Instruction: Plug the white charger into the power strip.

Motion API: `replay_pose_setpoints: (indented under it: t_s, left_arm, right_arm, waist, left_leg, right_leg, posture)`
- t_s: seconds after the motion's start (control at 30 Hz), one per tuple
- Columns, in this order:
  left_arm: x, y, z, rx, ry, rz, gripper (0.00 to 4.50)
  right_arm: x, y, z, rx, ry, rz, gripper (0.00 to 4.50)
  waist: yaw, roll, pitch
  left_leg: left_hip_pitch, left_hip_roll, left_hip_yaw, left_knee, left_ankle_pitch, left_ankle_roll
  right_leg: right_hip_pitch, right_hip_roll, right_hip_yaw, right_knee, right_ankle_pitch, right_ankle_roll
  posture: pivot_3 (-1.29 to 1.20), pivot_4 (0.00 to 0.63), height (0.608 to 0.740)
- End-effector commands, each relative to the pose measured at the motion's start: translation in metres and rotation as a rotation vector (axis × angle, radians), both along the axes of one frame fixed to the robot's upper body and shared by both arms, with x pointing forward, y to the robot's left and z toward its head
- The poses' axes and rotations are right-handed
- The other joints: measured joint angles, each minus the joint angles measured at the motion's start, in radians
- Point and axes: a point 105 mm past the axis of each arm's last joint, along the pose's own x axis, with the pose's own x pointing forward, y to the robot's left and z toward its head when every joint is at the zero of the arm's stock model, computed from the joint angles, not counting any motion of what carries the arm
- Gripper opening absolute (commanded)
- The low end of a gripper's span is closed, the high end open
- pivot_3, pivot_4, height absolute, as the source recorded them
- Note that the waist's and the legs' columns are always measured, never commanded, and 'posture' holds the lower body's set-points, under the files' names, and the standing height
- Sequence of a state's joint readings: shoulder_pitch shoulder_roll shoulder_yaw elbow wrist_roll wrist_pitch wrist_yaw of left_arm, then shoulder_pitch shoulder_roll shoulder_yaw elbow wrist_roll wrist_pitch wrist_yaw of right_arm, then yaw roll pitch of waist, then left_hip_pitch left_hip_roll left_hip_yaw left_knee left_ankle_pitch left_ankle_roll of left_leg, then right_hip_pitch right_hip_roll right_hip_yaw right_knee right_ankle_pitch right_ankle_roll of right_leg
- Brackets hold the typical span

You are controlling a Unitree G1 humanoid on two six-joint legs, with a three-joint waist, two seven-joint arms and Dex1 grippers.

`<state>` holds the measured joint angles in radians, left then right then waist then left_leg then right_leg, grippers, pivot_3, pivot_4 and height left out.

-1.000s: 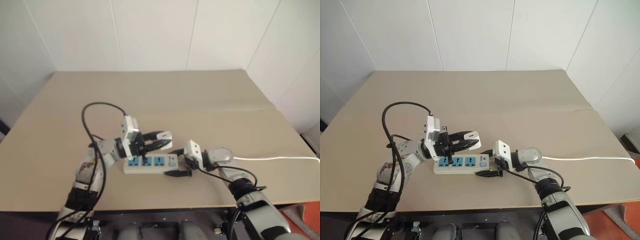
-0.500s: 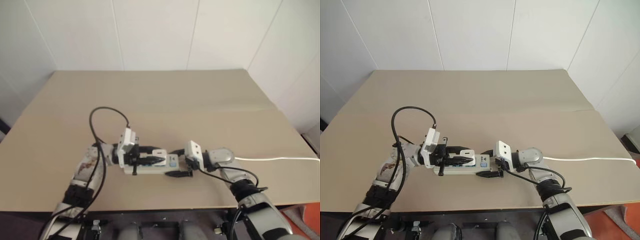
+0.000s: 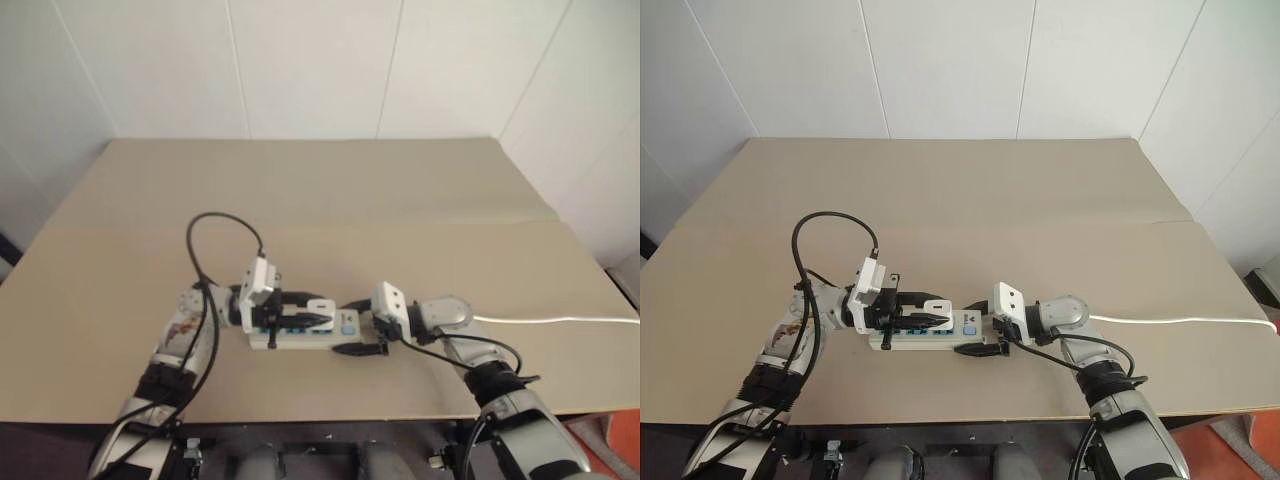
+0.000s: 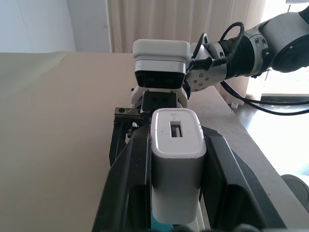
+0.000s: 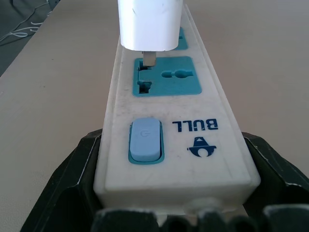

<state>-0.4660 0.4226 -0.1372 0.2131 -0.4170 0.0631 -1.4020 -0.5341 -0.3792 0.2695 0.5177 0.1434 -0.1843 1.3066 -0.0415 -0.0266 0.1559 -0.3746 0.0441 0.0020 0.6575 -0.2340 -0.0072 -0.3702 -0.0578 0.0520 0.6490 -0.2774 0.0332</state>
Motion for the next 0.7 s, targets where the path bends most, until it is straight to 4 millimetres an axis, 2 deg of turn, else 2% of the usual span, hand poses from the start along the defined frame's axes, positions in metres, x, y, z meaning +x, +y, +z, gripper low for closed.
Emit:
replay_pose_setpoints:
  t_s: [0.03,0.7]
  left_arm:
    - [0.0008,-0.0033,0.0081,-0.006,-0.041,-0.022,1.01]
    - [0.0062,-0.0127,0.0044,0.007,-0.052,-0.049,1.01]
  right_arm:
    - [-0.0102,-0.0107,-0.0299,-0.115,0.095,-0.006,3.42]
    - [-0.0081,-0.0118,-0.0286,-0.11,0.096,-0.023,3.42]
  waist:
    - [0.0,0.0,0.0]
    - [0.0,0.0,0.0]
  left_leg:
    - [0.0,0.0,0.0,0.0,0.0,0.0]
    - [-0.001,0.0,0.0,0.0,0.0,0.0]
  right_leg:
    - [0.0,0.0,0.0,0.0,0.0,0.0]
    - [0.0,0.0,-0.001,-0.001,0.0,0.0]
  posture:
    - [0.0,0.15,0.74]
    - [0.0,0.15,0.74]
